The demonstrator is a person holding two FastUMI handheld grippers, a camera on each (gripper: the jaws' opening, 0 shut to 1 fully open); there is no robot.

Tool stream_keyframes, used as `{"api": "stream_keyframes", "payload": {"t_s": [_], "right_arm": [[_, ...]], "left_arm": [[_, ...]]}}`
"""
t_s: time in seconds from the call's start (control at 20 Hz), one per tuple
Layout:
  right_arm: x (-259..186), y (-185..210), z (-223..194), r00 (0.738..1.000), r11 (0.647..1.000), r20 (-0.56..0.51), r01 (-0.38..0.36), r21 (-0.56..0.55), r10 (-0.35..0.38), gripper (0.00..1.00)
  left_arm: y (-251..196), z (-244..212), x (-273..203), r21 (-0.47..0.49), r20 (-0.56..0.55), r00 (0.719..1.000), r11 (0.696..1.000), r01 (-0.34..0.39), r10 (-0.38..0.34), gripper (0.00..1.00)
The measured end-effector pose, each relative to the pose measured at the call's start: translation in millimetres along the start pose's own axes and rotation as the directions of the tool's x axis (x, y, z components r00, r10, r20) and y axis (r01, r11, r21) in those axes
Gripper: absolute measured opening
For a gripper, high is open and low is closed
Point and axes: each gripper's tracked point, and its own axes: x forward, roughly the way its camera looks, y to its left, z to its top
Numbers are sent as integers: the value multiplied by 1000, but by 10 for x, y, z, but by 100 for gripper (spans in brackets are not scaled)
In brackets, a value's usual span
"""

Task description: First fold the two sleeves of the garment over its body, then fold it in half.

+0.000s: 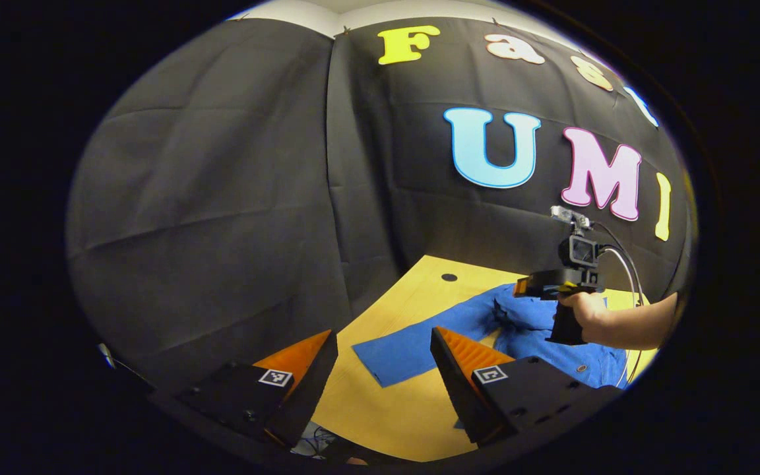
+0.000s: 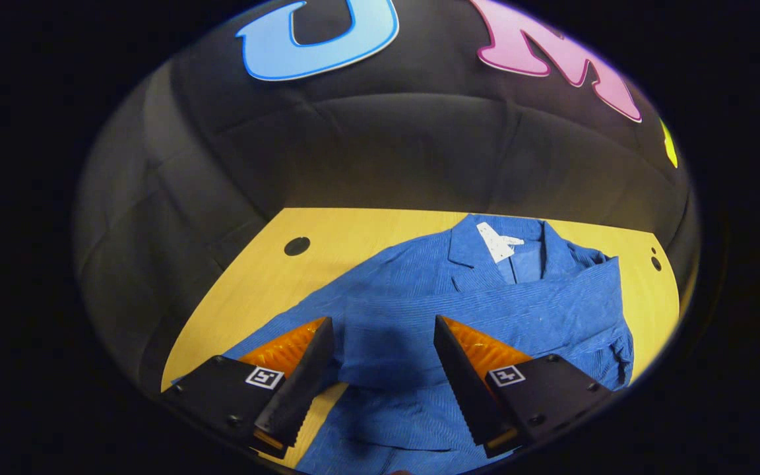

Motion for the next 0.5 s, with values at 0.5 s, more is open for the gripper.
{"api": "stream_keyframes", "payload": {"t_s": [0.5], "right_arm": [[-919, -272, 331, 988, 998, 148, -47, 34, 42, 96]], "left_arm": [[138, -1061, 1141, -299, -353, 935, 950, -94, -19, 83]]}}
